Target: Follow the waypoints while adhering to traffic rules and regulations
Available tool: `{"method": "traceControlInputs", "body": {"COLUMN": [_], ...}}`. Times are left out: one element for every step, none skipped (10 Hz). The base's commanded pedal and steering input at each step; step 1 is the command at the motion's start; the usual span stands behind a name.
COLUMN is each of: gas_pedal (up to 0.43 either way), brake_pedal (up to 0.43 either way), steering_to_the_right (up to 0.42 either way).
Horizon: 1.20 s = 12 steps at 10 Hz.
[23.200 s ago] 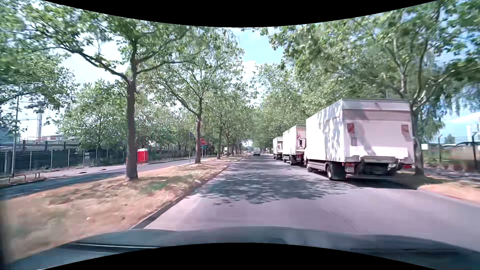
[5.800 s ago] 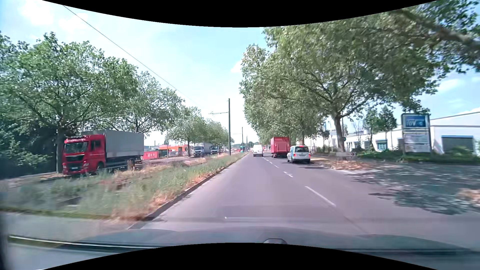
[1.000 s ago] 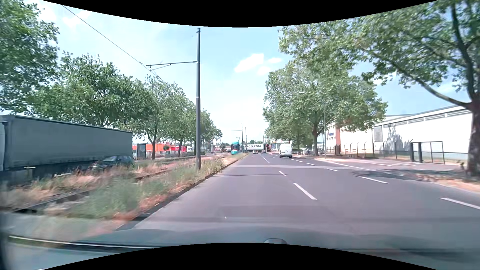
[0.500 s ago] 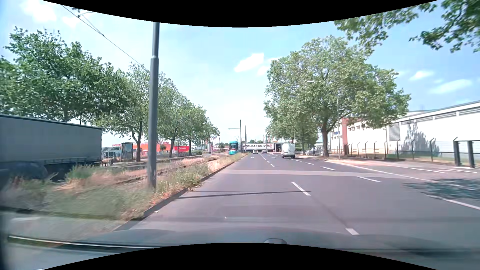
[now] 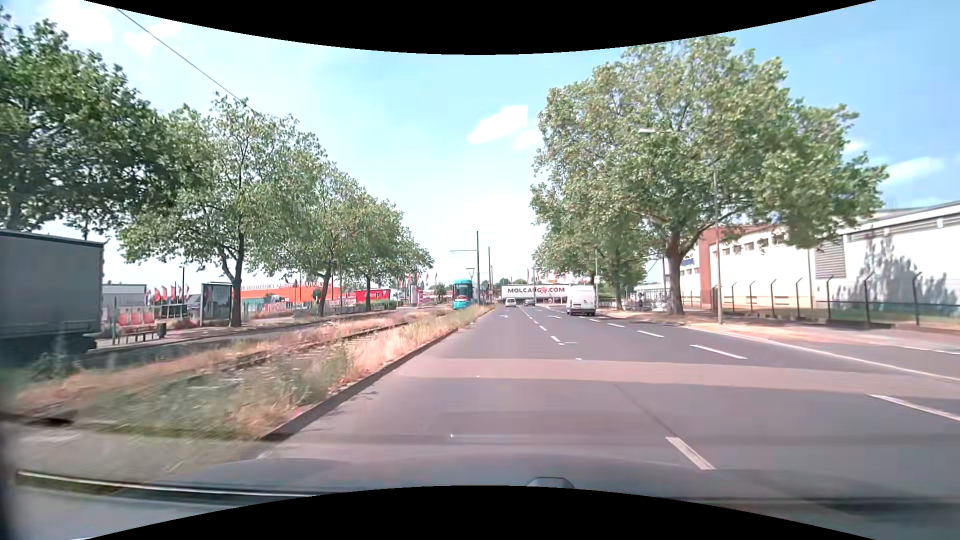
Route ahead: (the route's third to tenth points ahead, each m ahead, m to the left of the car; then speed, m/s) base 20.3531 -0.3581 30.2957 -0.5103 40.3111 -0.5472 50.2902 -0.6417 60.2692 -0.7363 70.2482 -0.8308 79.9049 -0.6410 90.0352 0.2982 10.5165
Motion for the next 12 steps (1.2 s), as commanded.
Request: {"method": "traceControlInputs", "body": {"gas_pedal": [0.0,0.0,0.0,0.0,0.0,0.0,0.0,0.0,0.0,0.0,0.0,0.0], "brake_pedal": [0.098,0.098,0.104,0.11,0.116,0.116,0.116,0.122,0.128,0.128,0.134,0.134], "steering_to_the_right": [-0.004,-0.004,-0.004,-0.004,-0.004,-0.005,-0.006,-0.007,-0.007,-0.006,-0.007,-0.007]}}
